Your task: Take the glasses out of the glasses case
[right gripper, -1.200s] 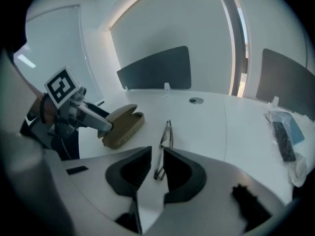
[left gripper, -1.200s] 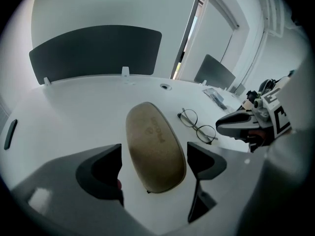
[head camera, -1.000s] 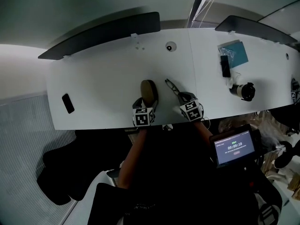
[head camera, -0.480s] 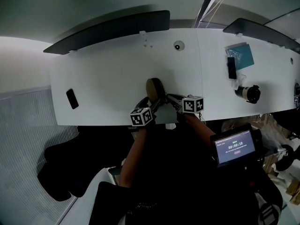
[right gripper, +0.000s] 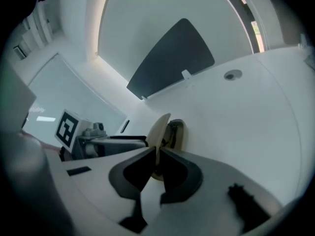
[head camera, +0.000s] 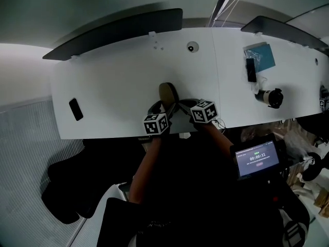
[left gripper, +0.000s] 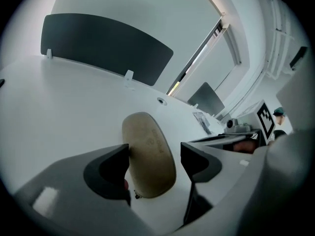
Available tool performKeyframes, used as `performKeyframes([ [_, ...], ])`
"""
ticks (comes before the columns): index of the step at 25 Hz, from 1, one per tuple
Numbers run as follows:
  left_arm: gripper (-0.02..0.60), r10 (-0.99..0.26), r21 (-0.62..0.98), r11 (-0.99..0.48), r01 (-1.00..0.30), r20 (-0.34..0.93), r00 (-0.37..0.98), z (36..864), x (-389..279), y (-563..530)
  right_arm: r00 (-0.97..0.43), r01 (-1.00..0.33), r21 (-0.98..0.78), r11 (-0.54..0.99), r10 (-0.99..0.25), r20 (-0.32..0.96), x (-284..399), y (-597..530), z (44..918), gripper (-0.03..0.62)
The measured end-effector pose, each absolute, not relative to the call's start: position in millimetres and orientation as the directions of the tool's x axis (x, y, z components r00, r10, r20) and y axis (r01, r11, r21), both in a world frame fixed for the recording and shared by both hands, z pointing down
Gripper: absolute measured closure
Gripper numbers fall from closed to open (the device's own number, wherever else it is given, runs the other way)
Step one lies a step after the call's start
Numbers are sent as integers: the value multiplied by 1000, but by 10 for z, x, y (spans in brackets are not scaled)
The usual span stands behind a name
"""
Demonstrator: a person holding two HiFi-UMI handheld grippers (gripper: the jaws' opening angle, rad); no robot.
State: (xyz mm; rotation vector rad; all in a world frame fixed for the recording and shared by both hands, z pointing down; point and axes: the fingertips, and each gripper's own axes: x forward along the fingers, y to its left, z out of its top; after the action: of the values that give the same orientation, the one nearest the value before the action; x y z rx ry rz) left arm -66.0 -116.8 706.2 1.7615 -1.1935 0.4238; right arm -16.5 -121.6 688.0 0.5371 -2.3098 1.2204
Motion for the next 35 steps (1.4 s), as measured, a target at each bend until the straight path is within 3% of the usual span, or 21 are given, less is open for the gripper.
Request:
performKeyframes([
  [5, 244, -497, 414, -134, -901, 758, 422, 7030, -618, -1296, -794, -591, -631, 502, -224, 565, 291, -1273, 6745, 572],
  [8, 198, -443, 364, -154, -919, 806, 393, 7119, -679, -1347, -790, -590, -589, 552, -248, 560, 331, -1302, 6744, 572],
  [12, 198, -424, 333, -152, -931, 828, 366, 7162, -634, -1374, -816, -514, -486, 706, -228, 532, 240, -1351, 6608, 572],
  [18, 204, -420, 330, -135, -934, 835, 356, 7226, -600, -1412, -827, -421, -423, 802, -149, 541, 27, -1420, 6571, 572],
  [35, 230, -437, 553, -50, -831, 736, 516, 7209, -777, -1356, -724, -381, -423, 822, 19, 689, -447, -1281, 7195, 574],
])
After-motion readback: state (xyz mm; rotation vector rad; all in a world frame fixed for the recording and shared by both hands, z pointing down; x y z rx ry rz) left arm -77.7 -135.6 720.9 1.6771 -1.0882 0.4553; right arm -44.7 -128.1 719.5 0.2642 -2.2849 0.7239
